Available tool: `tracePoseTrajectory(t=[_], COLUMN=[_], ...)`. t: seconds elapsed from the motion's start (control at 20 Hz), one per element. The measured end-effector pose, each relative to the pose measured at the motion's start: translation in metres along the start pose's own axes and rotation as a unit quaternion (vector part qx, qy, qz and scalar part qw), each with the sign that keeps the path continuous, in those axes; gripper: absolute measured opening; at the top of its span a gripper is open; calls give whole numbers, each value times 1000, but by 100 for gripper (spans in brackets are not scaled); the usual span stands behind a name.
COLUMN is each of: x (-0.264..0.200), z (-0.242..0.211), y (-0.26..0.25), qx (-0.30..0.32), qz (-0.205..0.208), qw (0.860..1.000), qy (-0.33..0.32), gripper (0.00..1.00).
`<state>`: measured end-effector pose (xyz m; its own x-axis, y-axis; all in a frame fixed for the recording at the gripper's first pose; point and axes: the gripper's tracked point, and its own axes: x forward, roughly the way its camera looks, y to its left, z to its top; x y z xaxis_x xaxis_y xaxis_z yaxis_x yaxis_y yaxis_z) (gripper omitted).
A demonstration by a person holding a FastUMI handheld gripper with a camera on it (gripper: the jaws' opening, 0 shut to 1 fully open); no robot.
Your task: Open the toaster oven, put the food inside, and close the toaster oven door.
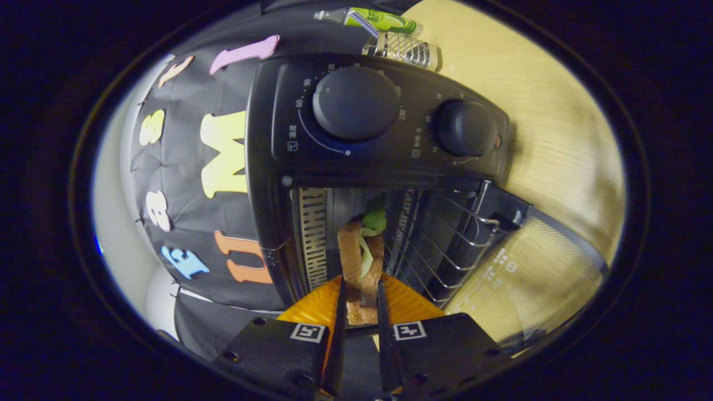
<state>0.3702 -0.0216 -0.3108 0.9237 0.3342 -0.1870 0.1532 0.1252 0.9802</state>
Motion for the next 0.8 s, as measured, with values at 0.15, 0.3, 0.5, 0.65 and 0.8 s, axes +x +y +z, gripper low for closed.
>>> tracePoseTrajectory(t=[0.15,0.3,0.5,0.65,0.8], x=[13,18,12,3,-10], z=[-4,-6,-9,-16,-27], y=[-3,-13,-16,-14,-13], qx=[-22,-48,-44,-58,-99], qz=[-27,-67,-87,-103,-135], qw=[999,997,995,993,986], qy=[0,-6,-8,-7,12], gripper=[31,34,47,73,84])
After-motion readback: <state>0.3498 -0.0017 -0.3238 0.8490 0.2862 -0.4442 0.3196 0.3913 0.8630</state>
